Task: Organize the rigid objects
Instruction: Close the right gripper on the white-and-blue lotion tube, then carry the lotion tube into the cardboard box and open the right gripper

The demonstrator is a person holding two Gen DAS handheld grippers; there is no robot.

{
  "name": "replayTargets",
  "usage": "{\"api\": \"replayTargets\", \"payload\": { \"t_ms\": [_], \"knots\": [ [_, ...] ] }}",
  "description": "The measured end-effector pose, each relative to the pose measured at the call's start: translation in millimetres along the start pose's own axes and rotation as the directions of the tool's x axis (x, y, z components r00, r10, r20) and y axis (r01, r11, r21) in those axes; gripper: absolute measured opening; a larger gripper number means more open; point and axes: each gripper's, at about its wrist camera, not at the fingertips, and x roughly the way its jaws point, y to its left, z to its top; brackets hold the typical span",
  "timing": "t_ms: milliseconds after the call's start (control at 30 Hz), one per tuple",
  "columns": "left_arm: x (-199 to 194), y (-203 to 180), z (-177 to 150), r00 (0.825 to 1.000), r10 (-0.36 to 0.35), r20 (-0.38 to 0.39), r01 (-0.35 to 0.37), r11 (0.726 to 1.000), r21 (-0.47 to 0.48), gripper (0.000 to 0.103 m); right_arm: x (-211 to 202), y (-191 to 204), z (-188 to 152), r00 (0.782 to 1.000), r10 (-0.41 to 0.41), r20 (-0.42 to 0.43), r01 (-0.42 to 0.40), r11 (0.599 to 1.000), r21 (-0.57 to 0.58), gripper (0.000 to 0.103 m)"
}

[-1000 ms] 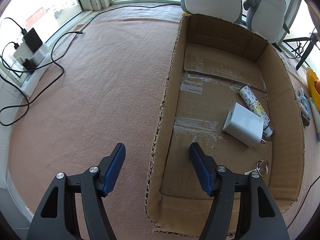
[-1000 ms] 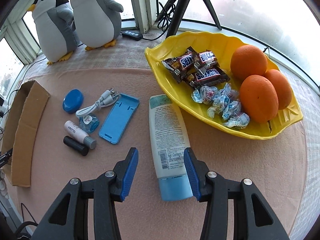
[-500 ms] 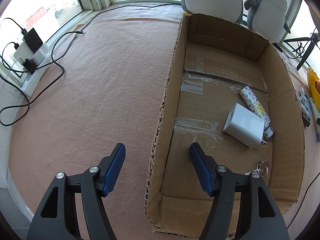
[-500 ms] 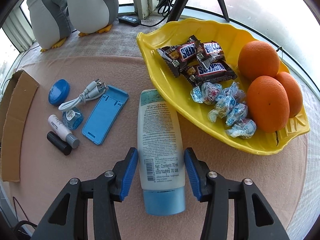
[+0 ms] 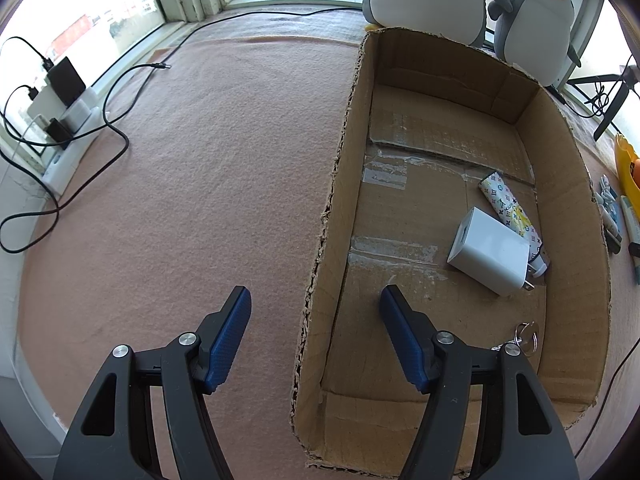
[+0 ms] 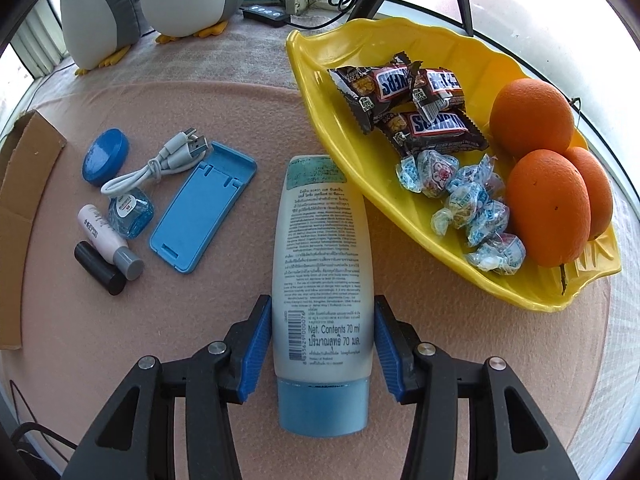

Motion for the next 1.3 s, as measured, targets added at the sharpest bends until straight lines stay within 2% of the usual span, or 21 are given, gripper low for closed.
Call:
{"api": "replayTargets", "payload": {
  "t_ms": [333,567,800,1000,1300],
  "knots": [
    [-0.2,0.5,0.2,1.0,0.003,0.002,-0.003,1.0,0.001,0.068,2.5,-7.3,0.5,0.999,0.037,0.017,-0.038,0.999,0.023,0.044],
    [-0.1,1.1,0.5,1.0,0.004,0.002,-0.004,1.0,0.002,0.068,-6.4,-7.3,-20.5,0.993,0.082,0.085,-0.09,0.992,0.086,0.044],
    [-0.8,1.6,0.2,1.0,0.008,0.004,-0.008,1.0,0.008,0.068,-30.6,5.9,-40.3,0.984,0.089,0.152,-0.105,0.989,0.105,0.044],
    [-1.8,2.5,-2.6,1.0,0.004,0.006,-0.004,1.0,0.003,0.068,-60.0,38.9,-28.1,0.971,0.132,0.197,-0.146,0.988,0.058,0.044],
    [-0.6,0.1,-1.6,1.0,0.0,0.007,0.0,1.0,0.001,0.068,-101.6,124.9,-7.6,0.943,0.231,0.24,-0.216,0.972,-0.089,0.044]
  ]
}}
